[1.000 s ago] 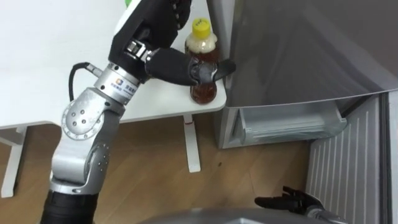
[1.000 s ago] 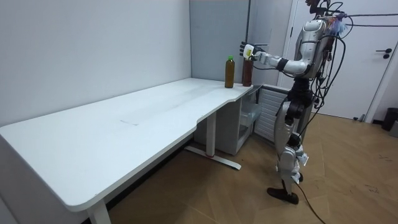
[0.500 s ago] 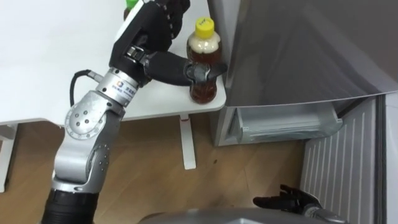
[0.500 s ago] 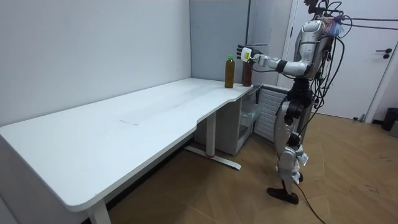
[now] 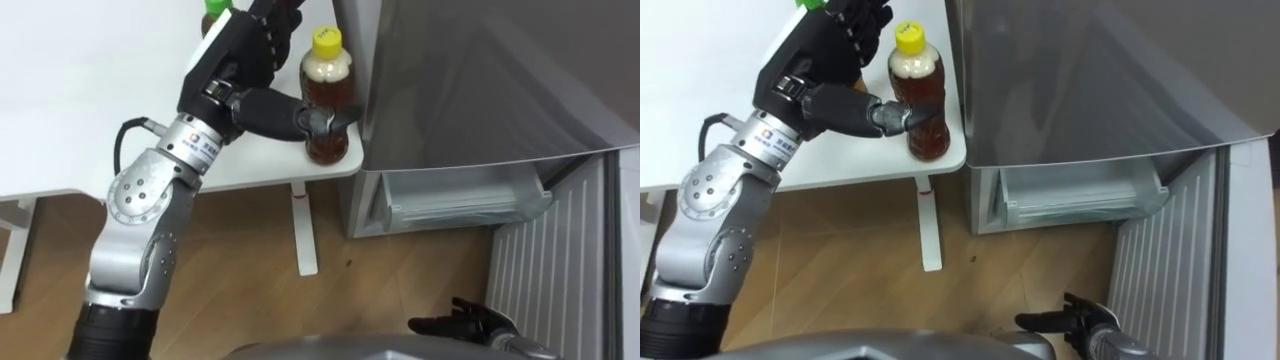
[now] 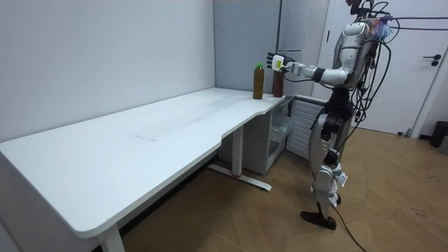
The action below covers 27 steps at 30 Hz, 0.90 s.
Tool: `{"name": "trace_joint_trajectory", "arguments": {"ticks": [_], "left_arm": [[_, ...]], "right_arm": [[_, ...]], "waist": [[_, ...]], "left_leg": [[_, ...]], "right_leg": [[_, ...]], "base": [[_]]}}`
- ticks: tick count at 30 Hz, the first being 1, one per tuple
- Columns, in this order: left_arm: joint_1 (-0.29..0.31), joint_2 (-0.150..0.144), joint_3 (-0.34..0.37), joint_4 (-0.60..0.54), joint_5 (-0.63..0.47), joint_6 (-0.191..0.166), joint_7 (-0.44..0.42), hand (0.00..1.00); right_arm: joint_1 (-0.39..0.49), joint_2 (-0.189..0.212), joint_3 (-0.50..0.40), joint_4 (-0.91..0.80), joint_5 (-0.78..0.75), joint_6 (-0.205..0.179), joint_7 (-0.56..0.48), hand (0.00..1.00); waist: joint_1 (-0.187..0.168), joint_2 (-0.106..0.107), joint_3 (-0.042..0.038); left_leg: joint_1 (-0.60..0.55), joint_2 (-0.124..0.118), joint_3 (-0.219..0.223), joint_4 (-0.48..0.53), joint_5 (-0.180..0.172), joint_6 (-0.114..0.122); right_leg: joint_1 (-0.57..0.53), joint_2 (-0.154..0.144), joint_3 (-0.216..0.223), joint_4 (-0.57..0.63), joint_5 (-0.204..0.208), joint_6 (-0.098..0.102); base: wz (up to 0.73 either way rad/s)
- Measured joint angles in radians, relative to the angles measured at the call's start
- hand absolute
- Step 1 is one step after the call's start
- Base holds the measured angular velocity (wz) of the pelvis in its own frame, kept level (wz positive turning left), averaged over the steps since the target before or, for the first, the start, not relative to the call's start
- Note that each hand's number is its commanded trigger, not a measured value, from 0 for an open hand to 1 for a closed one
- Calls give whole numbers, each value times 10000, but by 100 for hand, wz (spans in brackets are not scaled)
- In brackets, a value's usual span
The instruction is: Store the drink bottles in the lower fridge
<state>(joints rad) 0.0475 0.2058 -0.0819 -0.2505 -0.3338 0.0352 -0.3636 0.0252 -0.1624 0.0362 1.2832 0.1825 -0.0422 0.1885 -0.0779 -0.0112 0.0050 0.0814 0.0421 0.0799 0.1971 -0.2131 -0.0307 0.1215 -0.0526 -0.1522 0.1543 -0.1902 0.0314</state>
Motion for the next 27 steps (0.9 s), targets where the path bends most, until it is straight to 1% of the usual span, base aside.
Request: {"name": "trace_joint_trajectory", "arguments": {"ticks": [7,11,15,18,27], "left_arm": [[-1,-36,-5,171,-9,-6,2,0],[0,-36,-106,693,-13,3,8,0],[-1,-36,-229,722,-14,4,-70,0],[-1,-36,-230,722,-15,4,-201,0],[-1,-66,-229,741,-89,15,-206,0]], "right_arm": [[-9,-1,3,3,-2,-1,8,0],[-28,-1,32,-1,-1,-3,-3,0],[-74,0,177,-12,0,0,-6,0],[-84,-1,192,-12,-1,0,-4,0],[-80,5,195,-36,-1,9,-2,0]], "waist": [[-31,11,8],[-32,-9,38],[-25,-62,69],[-25,-68,69],[-44,-81,63]], "left_leg": [[9,0,7,-3,0,0],[-3,0,10,3,1,-1],[-27,0,16,0,0,-1],[-43,-1,19,-1,0,-1],[-39,0,20,0,1,-1]], "right_leg": [[32,0,18,-7,0,0],[-13,-1,13,-10,0,0],[-29,0,14,-22,-1,2],[-59,-1,15,-36,-3,4],[-50,4,21,-29,-2,3]], "base": [[0],[0],[0],[0],[0]]}}
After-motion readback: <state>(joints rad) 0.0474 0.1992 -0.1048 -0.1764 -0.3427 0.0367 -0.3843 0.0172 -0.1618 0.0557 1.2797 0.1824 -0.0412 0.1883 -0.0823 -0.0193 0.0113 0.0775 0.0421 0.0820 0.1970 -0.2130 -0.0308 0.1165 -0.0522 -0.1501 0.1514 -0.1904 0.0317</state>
